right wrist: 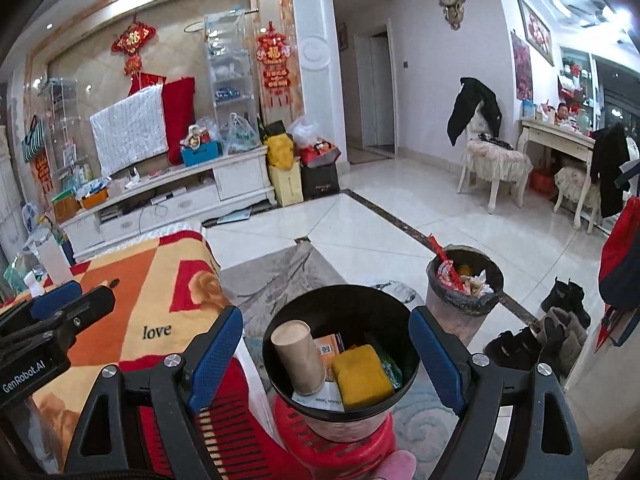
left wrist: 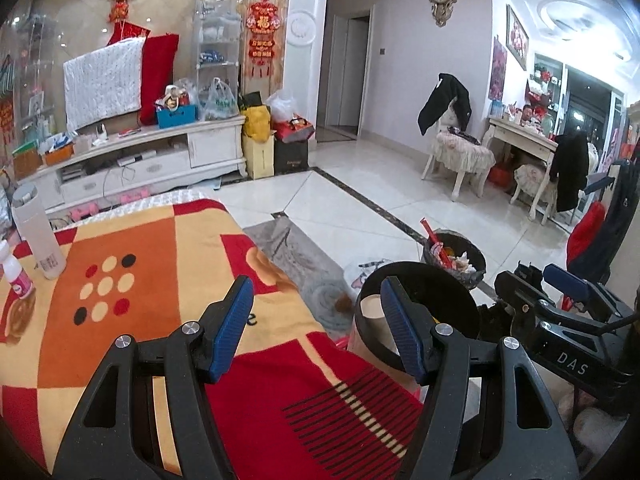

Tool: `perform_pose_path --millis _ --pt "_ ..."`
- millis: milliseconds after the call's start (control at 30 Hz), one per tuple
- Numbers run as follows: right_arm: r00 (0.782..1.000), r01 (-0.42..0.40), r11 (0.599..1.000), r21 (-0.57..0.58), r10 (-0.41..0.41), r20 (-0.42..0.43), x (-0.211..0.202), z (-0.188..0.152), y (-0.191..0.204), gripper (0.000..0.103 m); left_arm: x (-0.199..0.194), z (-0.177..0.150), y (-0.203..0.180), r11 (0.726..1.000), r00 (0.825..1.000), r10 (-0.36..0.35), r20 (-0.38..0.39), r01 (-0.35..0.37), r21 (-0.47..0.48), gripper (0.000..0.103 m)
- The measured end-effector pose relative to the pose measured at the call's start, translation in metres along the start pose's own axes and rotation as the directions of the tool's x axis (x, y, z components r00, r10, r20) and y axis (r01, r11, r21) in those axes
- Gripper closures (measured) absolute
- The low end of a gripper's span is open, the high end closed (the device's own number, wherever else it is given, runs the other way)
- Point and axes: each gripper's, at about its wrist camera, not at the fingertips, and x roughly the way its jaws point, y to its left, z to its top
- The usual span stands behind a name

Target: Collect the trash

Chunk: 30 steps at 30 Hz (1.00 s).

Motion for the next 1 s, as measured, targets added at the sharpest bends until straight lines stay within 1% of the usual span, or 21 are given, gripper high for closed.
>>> perform_pose_path --millis 200,467,833,1000 --pt "1.000 0.000 1.000 0.002 0.000 0.024 -0.009 0.003 0.002 0.017 -0.005 0.000 -0.002 1.000 1.000 -0.007 0.026 0.006 0.005 0.038" --pt "0.999 0.000 1.000 -0.005 0.000 0.035 -0.014 0.005 0.005 0.016 -0.005 -0.001 0.004 1.000 1.000 -0.011 0.029 0.012 -0.019 0.038" --pt "0.999 -0.002 1.000 0.001 0.002 0.034 -0.016 0.006 0.005 0.015 -0.001 0.000 0.001 1.000 1.000 -0.001 0.022 0.001 0.008 0.038" --pt "0.999 -0.004 1.000 0.002 0.004 0.035 -0.016 0.006 0.004 0.015 -0.001 0.000 0.001 1.000 1.000 -0.003 0.023 0.003 0.005 0.038"
